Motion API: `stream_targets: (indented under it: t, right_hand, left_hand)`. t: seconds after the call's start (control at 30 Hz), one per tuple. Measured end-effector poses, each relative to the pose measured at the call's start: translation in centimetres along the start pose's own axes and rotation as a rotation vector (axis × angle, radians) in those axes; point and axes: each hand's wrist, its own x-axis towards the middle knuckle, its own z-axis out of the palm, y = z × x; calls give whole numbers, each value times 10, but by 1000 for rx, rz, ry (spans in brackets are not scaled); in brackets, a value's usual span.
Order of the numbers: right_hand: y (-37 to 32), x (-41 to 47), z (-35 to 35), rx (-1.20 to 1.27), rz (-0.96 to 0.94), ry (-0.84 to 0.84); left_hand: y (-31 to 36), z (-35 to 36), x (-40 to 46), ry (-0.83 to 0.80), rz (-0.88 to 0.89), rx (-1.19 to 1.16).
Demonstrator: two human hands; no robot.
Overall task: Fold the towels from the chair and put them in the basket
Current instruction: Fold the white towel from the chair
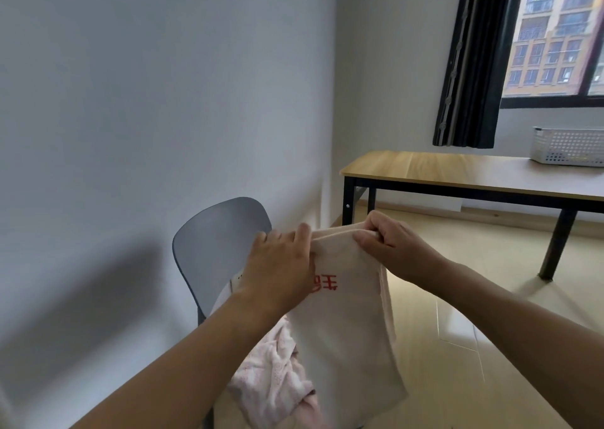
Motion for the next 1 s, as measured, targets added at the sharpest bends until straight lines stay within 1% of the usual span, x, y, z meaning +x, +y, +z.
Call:
stream_targets:
  t: [0.07, 0.1, 0.13, 0.23, 0.3, 0.37, 0.4, 0.5, 0.6, 0.67, 0.73, 0.8, 0.9, 0.93, 0.97, 1.0]
  right_hand:
    - [1, -1, -1, -104, -80, -18]
    - [1, -2, -1, -168, -123, -27]
    - [1, -2, -1, -208, -159, -31]
    - [4, -2, 3, -215, -200, -3]
    - [4, -1, 5, -168, -162, 13]
    - [9, 1, 4, -78, -75, -60]
    - [10, 2, 3, -79, -43, -115]
    - [11, 7, 0, -167, -21, -262]
    - [16, 16, 0, -234, 53, -307]
    - [17, 26, 1, -294, 61, -288]
    - [19, 37, 3, -357, 70, -214]
    - [16, 46, 1, -367, 67, -85]
    - [14, 49, -4, -487, -17, 107]
    - [15, 46, -5, -523, -28, 112]
    - [19, 43, -4, -526, -8, 56]
    - [22, 38, -1, -478, 44, -49]
  left_hand:
    - [2, -1, 2, 71, -48, 36]
    - [2, -2, 4, 76, -66, 59]
    - [2, -2, 5, 72, -83, 82]
    - [1, -1, 10, 21, -130, 113]
    - [-2, 5, 12, -15, -127, 132]
    - [-4, 12, 13, -79, -113, 145]
    - [-5, 15, 14, -116, -101, 146]
    - [-8, 23, 18, -218, -107, 149]
    - [-9, 31, 29, -221, -144, 152]
    - [-10, 38, 39, -206, -162, 73]
    - [-10, 39, 50, -160, -175, -10]
    - [-13, 37, 61, -50, -153, -8]
    - [-19, 32, 72, 100, -39, 50]
    - [-22, 32, 72, 103, 15, 86]
    - [-23, 33, 70, 120, 74, 123]
    - [-23, 35, 66, 136, 147, 161]
